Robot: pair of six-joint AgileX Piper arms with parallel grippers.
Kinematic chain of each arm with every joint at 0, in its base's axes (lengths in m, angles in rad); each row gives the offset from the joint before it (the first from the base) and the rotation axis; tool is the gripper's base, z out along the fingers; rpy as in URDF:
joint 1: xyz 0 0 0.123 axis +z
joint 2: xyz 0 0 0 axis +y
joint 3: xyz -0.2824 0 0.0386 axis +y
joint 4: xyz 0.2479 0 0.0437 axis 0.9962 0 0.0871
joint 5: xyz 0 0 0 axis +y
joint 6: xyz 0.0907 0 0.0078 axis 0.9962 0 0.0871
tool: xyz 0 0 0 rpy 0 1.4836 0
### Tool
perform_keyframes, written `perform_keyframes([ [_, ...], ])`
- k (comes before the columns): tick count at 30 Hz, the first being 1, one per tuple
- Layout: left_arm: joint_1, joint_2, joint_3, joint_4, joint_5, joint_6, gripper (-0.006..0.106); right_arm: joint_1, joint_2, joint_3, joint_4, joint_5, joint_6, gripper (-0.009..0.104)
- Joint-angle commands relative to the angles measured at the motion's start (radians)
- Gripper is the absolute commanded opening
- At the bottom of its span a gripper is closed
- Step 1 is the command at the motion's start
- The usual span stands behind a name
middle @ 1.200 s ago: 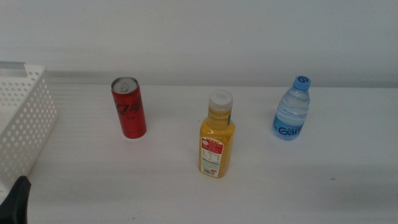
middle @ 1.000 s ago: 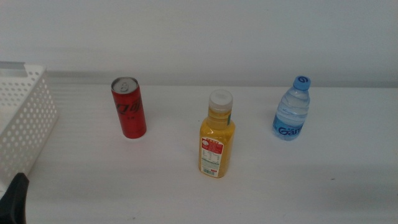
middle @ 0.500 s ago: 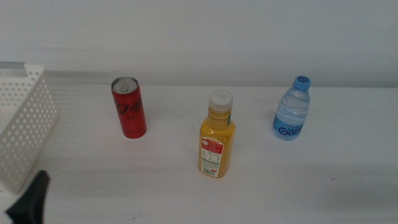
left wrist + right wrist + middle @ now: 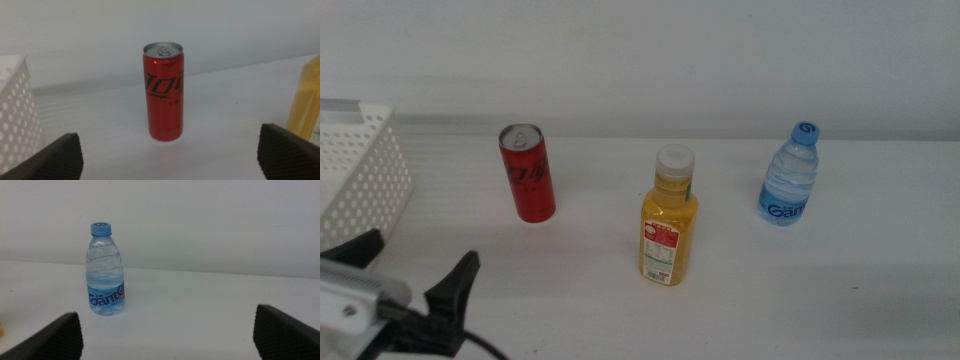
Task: Use arms to grab the bottles and put them into the dustbin to the left of the table.
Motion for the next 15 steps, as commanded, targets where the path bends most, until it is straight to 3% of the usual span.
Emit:
perform_keyframes([
  [1, -0.009, 0.116, 0.039, -0.004, -0.175, 0.000, 0.094, -0.008, -0.040, 0.044, -0.008, -0.009, -0.005, 0.091],
  [9, -0.009, 0.376, 0.037, 0.012, -0.447, 0.000, 0.094, -0.008, -0.040, 0.044, -0.008, -0.009, -0.005, 0.091],
  [15, -0.009, 0.394, 0.037, 0.004, -0.505, 0.000, 0.094, -0.008, -0.040, 0.044, -0.008, -0.009, -0.005, 0.091],
])
